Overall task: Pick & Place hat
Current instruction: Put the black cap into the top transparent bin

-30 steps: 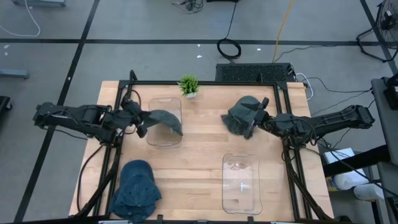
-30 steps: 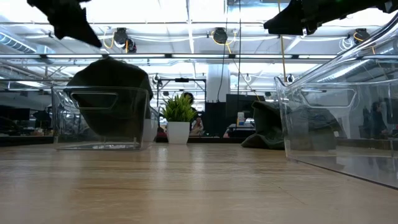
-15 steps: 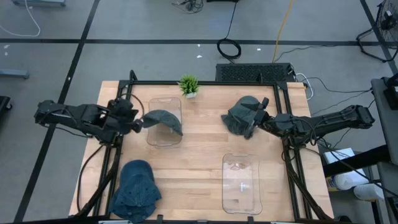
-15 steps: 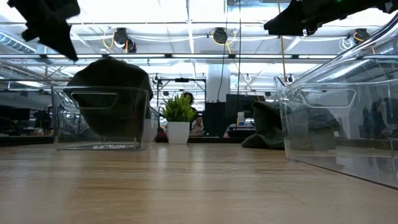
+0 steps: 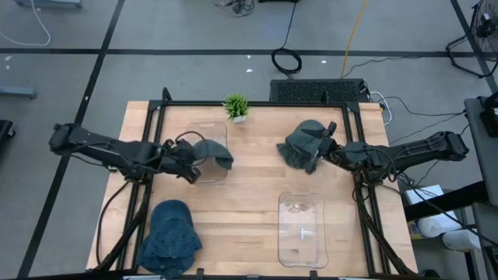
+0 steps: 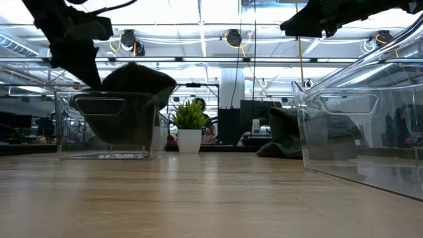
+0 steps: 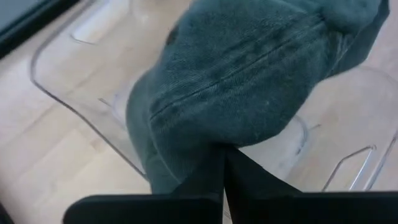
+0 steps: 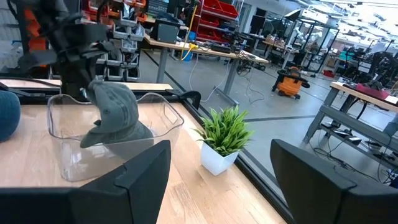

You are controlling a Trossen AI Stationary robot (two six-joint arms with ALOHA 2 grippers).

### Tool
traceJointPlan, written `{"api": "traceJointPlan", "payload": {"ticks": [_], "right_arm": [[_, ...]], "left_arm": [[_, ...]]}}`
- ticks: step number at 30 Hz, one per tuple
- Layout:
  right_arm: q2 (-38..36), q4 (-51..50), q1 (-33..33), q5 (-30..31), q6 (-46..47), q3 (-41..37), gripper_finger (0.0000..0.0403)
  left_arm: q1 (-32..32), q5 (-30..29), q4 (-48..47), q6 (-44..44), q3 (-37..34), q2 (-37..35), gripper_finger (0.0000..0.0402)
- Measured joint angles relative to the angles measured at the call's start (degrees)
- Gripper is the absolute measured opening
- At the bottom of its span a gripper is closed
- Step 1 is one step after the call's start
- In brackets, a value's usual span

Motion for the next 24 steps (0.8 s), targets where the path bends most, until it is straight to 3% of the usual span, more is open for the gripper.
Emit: {"api": "traceJointPlan", "payload": {"ticks": [11, 16, 20, 24], "right_arm": [[0.0, -0.3, 0.0, 0.0, 0.1, 0.0, 0.0263], [0.0, -0.3, 0.0, 0.0, 0.1, 0.0, 0.0263], [0.0, -0.3, 0.0, 0.0, 0.1, 0.0, 0.0263], [0.0, -0.5, 0.0, 0.0, 0.1, 0.0, 0.0263]], "left_arm": [[0.0, 8.5, 0.7, -3.5, 0.0, 8.9, 0.0009], [0.0, 10.4, 3.9, 1.3, 0.4, 9.7, 0.0004], [-2.4, 6.8, 3.2, 5.9, 3.5, 7.2, 0.0003], [-5.4, -1.8, -6.7, 2.2, 7.6, 4.4, 0.0002]]}}
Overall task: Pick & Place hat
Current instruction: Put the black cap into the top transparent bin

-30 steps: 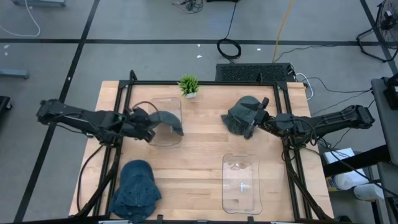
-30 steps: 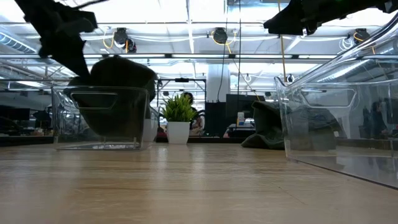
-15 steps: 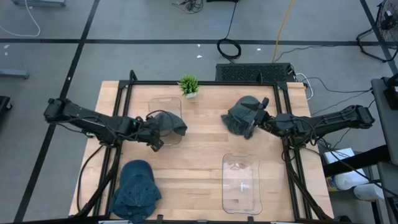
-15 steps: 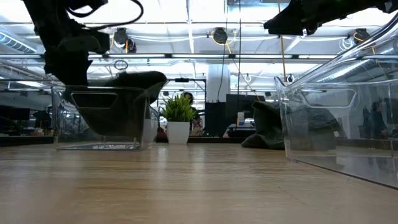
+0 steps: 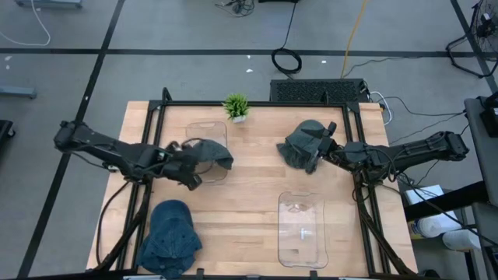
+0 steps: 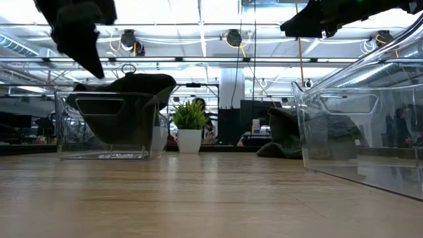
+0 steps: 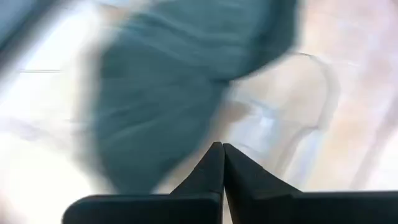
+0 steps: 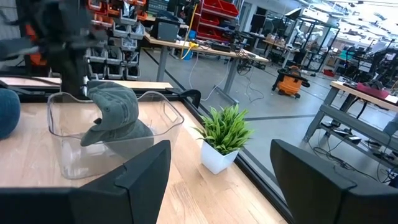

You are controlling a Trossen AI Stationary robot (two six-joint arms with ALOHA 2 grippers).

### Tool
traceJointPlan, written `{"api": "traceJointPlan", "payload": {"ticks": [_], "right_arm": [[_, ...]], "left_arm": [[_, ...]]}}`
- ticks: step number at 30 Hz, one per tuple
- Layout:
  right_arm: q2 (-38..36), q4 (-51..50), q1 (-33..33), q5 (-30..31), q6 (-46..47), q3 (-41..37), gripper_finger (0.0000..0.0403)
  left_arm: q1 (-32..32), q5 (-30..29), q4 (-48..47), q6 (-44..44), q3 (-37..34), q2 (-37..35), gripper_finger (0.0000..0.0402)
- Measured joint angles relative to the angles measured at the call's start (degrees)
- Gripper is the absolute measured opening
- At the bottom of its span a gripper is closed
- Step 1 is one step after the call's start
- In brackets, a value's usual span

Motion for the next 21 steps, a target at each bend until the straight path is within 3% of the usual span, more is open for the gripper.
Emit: {"api": "traceJointPlan", "payload": {"ticks": [3, 7, 14, 21], "right_arm": [[0.0, 0.0, 0.0, 0.0, 0.3, 0.0, 0.0263], [0.0, 0.0, 0.0, 0.0, 1.2, 0.0, 0.0263], [0.0, 0.0, 0.0, 0.0, 1.4, 0.0, 0.0263], [0.0, 0.0, 0.0, 0.0, 1.4, 0.0, 0.0263]], "left_arm": [[-1.6, -7.3, -10.4, -9.5, 1.3, -1.8, 0.0003], [-1.3, -9.3, -15.1, -18.3, -1.3, -2.3, 0.0002], [1.6, -7.8, -2.0, -15.0, -9.1, -1.2, 0.0003], [2.2, -3.5, 5.5, -10.5, -10.1, -1.1, 0.0004]]}}
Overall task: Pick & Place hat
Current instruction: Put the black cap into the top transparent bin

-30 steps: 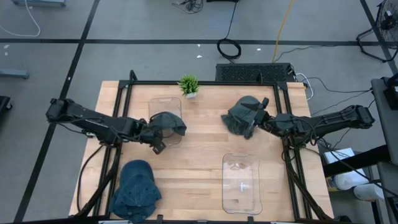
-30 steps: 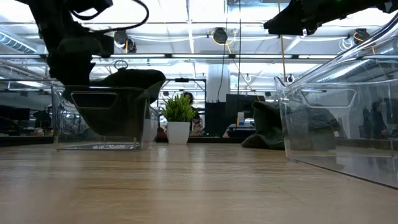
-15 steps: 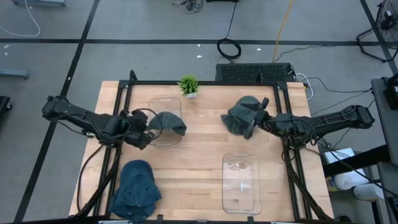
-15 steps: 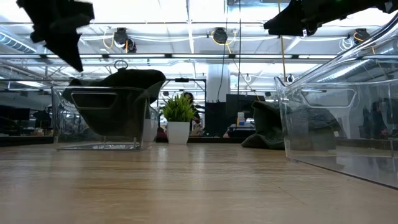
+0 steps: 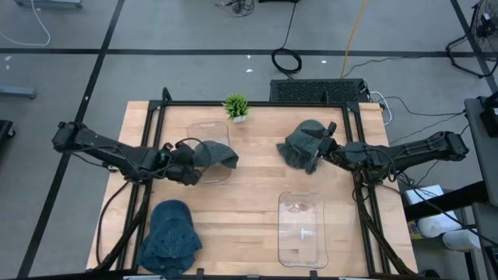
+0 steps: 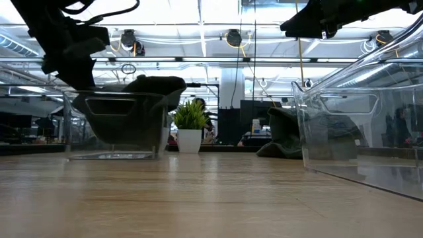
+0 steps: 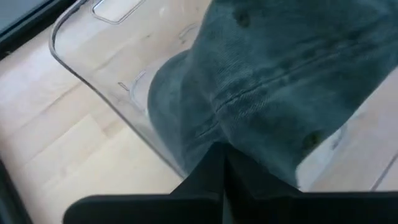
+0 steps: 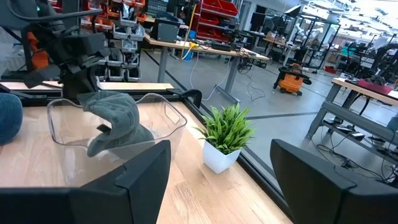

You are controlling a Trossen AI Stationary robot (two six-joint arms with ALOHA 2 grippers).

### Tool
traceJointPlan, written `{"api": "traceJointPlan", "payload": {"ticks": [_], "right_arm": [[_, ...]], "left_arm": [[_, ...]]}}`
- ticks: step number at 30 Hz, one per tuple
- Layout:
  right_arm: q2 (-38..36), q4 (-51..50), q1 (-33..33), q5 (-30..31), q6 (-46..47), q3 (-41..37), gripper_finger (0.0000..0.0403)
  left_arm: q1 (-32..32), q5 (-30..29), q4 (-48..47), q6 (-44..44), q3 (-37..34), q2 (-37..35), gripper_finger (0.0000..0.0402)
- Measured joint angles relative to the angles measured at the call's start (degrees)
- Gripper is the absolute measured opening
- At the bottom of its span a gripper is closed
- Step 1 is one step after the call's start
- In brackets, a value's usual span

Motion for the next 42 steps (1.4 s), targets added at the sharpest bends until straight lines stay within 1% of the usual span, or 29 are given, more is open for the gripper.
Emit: {"api": "traceJointPlan", "payload": {"ticks": [3, 5, 7, 10, 12, 16, 22, 24, 27, 30, 33, 35, 40, 42], "right_arm": [[0.0, 0.0, 0.0, 0.0, 0.0, 0.0, 0.0263], [0.0, 0.0, 0.0, 0.0, 0.1, 0.0, 0.0263], [0.0, 0.0, 0.0, 0.0, 0.1, 0.0, 0.0263], [0.0, 0.0, 0.0, 0.0, 0.1, 0.0, 0.0263], [0.0, -0.1, 0.0, 0.0, 0.1, 0.0, 0.0263], [0.0, -0.1, 0.0, 0.0, 0.3, 0.0, 0.0263], [0.0, -2.2, 0.0, 0.0, 2.8, 0.0, 0.0263], [0.0, -3.0, 0.0, 0.0, 3.5, 0.0, 0.0263], [0.0, -3.6, 0.0, 0.0, 4.5, 0.0, 0.0263], [0.0, -3.5, 0.0, 0.0, 4.6, 0.0, 0.0263], [0.0, -3.6, 0.0, 0.0, 4.6, 0.0, 0.0263], [0.0, -3.6, 0.0, 0.0, 4.6, 0.0, 0.0263], [0.0, -3.6, 0.0, 0.0, 4.7, 0.0, 0.0263], [0.0, -3.6, 0.0, 0.0, 5.0, 0.0, 0.0263]], "left_arm": [[0.1, 0.0, -0.9, -0.6, -0.1, 0.0, 0.0004], [0.6, 0.2, 0.3, -1.0, -0.9, 0.0, 0.0002], [1.2, 1.9, 1.9, -1.7, -2.3, 0.0, 0.0005], [2.5, 4.8, 6.6, -1.4, -5.3, 0.0, 0.0014], [3.2, 5.8, 10.5, 0.4, -7.0, 0.0, 0.0016], [4.1, 8.3, 16.7, 5.4, -9.0, 0.0, 0.0004], [6.7, 11.3, 16.2, 5.6, -9.9, -0.1, 0.0012], [7.5, 12.8, 15.8, 7.6, -9.6, -0.2, 0.0006], [7.6, 14.0, 14.8, 10.9, -7.9, -1.4, 0.0005], [7.6, 13.7, 13.2, 14.2, -4.2, -2.7, 0.0008], [7.6, 11.5, 8.2, 16.5, 0.2, -3.0, 0.0003], [7.9, 9.3, 6.6, 18.7, 3.3, -3.0, 0.0005], [9.7, 7.4, 6.6, 25.8, 10.2, -3.1, 0.0003], [10.7, 4.4, 7.4, 28.9, 12.2, -3.1, 0.0003]]}}
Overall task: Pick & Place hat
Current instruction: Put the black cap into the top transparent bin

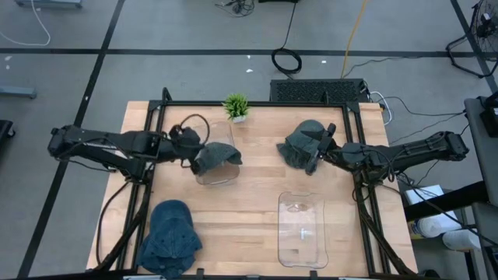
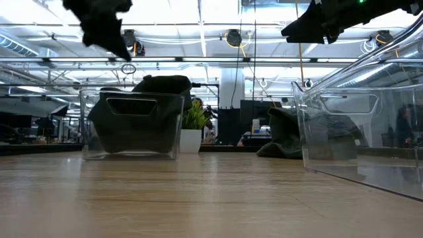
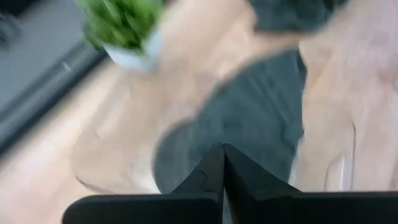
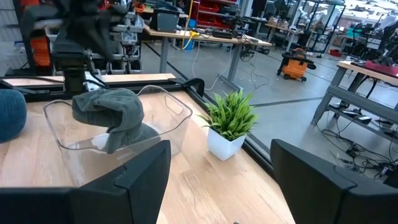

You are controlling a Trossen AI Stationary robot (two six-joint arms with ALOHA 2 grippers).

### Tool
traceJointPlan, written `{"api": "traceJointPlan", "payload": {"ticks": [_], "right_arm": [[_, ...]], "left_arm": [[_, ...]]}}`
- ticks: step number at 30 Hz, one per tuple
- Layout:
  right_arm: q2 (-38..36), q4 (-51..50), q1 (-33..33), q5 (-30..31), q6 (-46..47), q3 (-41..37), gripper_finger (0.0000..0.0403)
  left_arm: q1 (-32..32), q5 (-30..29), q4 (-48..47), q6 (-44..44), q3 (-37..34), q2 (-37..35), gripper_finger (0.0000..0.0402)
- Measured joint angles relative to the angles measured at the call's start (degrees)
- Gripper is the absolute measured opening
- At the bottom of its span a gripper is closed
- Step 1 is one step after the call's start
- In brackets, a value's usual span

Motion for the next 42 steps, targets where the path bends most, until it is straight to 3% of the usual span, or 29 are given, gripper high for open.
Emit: {"api": "traceJointPlan", "payload": {"ticks": [3, 9, 15, 22, 31, 42], "right_arm": [[0.0, 0.1, 0.0, 0.0, 0.1, 0.0, 0.0263], [0.0, 0.2, 0.0, 0.0, 0.1, 0.0, 0.0263], [0.0, 0.2, 0.0, 0.0, -0.3, 0.0, 0.0263], [0.0, -0.4, 0.0, 0.0, -0.5, 0.0, 0.0263], [0.0, -1.2, 0.0, 0.0, 0.2, 0.0, 0.0263], [0.0, -1.3, 0.0, 0.0, 0.4, 0.0, 0.0263]], "left_arm": [[3.3, -0.8, 7.3, 5.8, 0.9, 0.5, 0.0003], [10.4, 12.9, 21.1, 13.1, 0.9, 8.1, 0.0002], [13.7, 19.9, 28.3, 15.1, 1.0, 19.6, 0.0001], [13.7, 25.9, 21.4, 15.4, 6.6, 26.5, 0.0001], [11.3, 25.4, 4.0, 13.9, 12.9, 26.4, 0.0003], [11.3, 25.2, 3.8, 11.6, 8.8, 26.4, 0.0007]]}}
